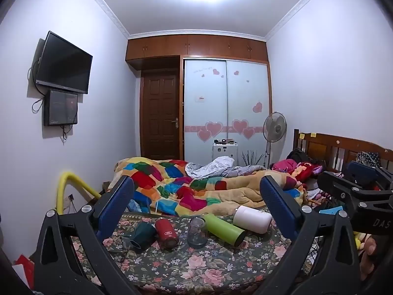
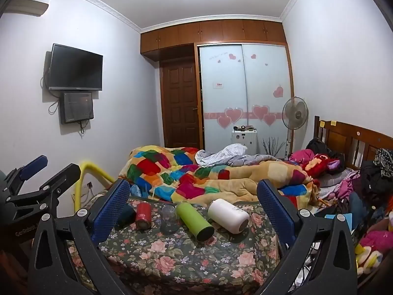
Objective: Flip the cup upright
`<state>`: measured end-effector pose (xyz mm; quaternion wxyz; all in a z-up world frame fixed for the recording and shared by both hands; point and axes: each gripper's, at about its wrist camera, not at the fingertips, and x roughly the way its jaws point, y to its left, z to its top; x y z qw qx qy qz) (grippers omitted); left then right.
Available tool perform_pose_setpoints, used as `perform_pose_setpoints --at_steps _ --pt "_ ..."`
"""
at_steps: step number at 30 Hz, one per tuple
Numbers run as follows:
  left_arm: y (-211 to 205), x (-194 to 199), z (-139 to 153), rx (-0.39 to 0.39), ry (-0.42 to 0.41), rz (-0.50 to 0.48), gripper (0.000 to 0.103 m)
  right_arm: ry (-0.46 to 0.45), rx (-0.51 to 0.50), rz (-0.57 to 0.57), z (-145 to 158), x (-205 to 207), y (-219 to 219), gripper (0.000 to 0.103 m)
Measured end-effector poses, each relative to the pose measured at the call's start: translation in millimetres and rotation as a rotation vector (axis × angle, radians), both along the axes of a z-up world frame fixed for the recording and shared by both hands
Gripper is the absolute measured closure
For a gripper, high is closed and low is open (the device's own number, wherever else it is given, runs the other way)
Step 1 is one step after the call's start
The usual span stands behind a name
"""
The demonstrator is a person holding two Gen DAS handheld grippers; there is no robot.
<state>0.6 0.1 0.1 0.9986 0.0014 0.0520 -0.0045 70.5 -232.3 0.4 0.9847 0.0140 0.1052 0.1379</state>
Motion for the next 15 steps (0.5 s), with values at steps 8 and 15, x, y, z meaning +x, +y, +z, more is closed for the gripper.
perform_pose_setpoints --at_steps 8,15 --pt "4.9 -2.5 2.8 -0.029 0.0 0.005 0.0 0.003 -0.004 0.0 0.6 -0.6 0.7 0.0" --pt "9.2 2.2 -3.7 -0.04 0.012 0.017 0.0 0.006 -0.002 0.001 0.3 -0.8 -0.3 0.0"
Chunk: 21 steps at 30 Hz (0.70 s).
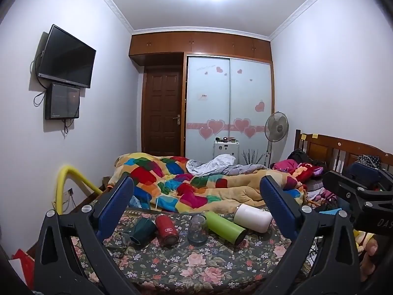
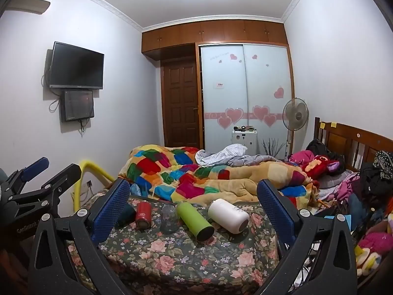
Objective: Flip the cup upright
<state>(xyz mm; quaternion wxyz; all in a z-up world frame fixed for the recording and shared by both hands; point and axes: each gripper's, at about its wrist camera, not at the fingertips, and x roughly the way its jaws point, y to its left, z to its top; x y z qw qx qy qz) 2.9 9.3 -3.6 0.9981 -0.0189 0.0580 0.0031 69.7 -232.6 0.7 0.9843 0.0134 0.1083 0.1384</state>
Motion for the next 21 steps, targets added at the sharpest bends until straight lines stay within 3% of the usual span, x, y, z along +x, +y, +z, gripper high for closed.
perform_pose_setpoints --at_steps 21 --pt "3.1 1.3 -3.8 -0.003 0.008 0.008 0.0 0.005 -0.008 0.001 -1.6 1.7 0.8 0.0"
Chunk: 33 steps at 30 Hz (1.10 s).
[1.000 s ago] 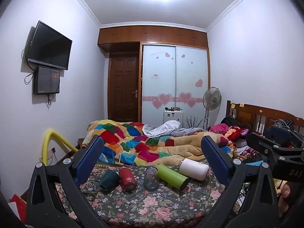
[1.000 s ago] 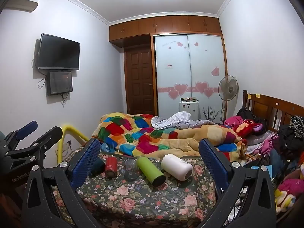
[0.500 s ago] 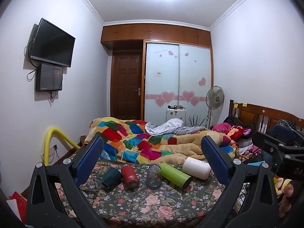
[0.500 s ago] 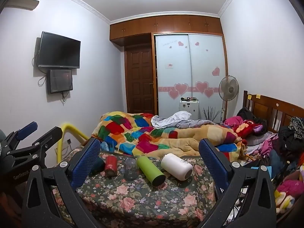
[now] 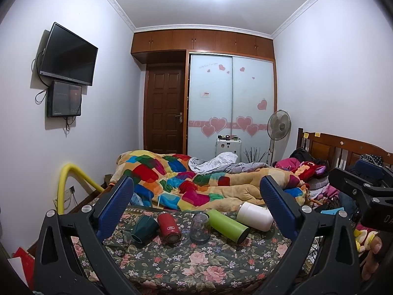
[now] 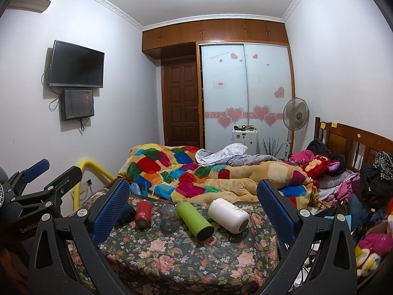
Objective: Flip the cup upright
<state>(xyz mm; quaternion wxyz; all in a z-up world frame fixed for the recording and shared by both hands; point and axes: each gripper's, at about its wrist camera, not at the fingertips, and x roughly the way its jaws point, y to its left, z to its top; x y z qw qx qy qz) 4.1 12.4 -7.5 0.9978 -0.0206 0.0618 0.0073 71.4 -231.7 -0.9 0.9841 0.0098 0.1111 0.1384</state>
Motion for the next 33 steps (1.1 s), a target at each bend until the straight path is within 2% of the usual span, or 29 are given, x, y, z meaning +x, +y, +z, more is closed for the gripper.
perform_pose_setpoints --at_steps 33 --pt "8.5 4.1 -2.8 -0.001 0.01 0.041 0.0 -0.001 0.001 0.034 -2.7 4.7 8.4 0.0"
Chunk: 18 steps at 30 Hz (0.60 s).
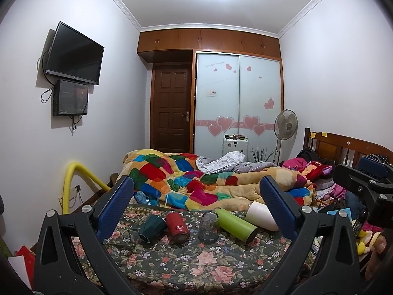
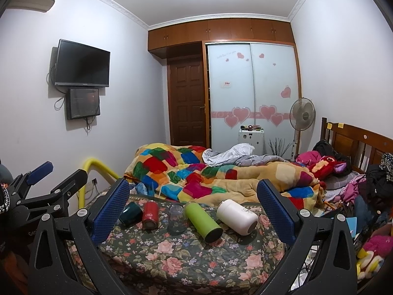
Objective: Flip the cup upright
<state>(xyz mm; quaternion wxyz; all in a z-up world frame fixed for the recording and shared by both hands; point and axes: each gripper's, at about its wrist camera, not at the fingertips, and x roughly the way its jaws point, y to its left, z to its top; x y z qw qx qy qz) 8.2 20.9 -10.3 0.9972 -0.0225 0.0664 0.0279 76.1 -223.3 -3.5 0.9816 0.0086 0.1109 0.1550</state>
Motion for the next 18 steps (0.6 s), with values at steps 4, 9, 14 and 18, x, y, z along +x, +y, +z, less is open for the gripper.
perform_pose_setpoints --at_steps 4,9,14,18 --pt "-0.1 -0.2 -0.5 -0.001 -0.001 0.001 0.0 -0.001 0.0 -0.001 -0.1 -0.1 0.0 0.0" --pt "-0.3 0.1 -1.0 -0.001 0.001 0.001 0.0 0.001 -0.003 -0.001 -0.7 0.2 0.5 0.0" --pt "4.7 6.4 -2.0 -0.015 0.014 0.001 0.0 0.012 -0.006 -0.004 -6.6 4.2 1.9 0.0" --pt "8.3 12.4 -4.1 -0.024 0.029 0.006 0.0 0.023 -0.004 -0.005 -9.1 7.2 -0.3 0.0"
